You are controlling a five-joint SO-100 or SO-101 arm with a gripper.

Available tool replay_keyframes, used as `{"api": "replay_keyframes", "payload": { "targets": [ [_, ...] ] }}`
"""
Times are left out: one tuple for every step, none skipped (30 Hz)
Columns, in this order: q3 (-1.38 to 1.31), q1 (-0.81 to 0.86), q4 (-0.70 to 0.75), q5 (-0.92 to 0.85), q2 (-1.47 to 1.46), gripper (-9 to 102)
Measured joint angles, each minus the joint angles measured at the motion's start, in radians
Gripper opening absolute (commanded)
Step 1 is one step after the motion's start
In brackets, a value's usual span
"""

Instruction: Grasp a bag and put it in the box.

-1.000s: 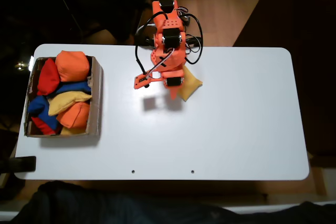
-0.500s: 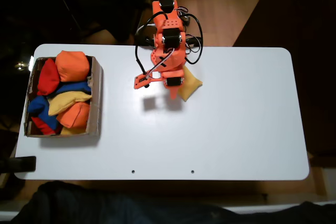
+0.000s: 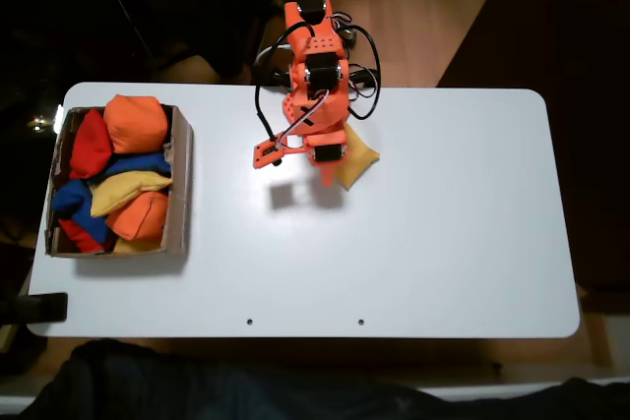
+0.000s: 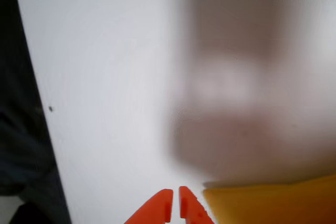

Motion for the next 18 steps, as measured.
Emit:
{"api": "replay_keyframes", "payload": {
  "targets": [
    [-0.006, 0.0, -0.005, 0.0, 0.0, 0],
    [-0.011, 0.0, -0.009, 0.0, 0.0, 0],
    [-0.017, 0.0, -0.012, 0.0, 0.0, 0],
    [-0.025, 0.0, -0.014, 0.0, 0.0, 0],
    [-0.032, 0.0, -0.02, 0.0, 0.0, 0],
    [-0.043, 0.0, -0.023, 0.0, -0.003, 0],
    [-0.054, 0.0, -0.028, 0.0, -0.014, 0],
    [-0.066, 0.0, -0.032, 0.0, -0.026, 0],
    [-0.08, 0.0, -0.035, 0.0, -0.038, 0],
    [-0.095, 0.0, -0.04, 0.0, -0.052, 0],
    [-0.109, -0.003, -0.043, 0.0, -0.069, 0],
    [-0.124, -0.005, -0.046, 0.0, -0.086, 0],
    [-0.137, -0.006, -0.048, 0.0, -0.101, 0],
    [-0.15, -0.012, -0.048, 0.0, -0.117, 0],
    [-0.163, -0.015, -0.048, 0.0, -0.13, 0],
    [-0.173, -0.015, -0.048, 0.0, -0.141, 0],
    [-0.183, -0.015, -0.048, 0.0, -0.153, 0],
    [-0.193, -0.017, -0.048, 0.0, -0.164, 0]
  ]
}}
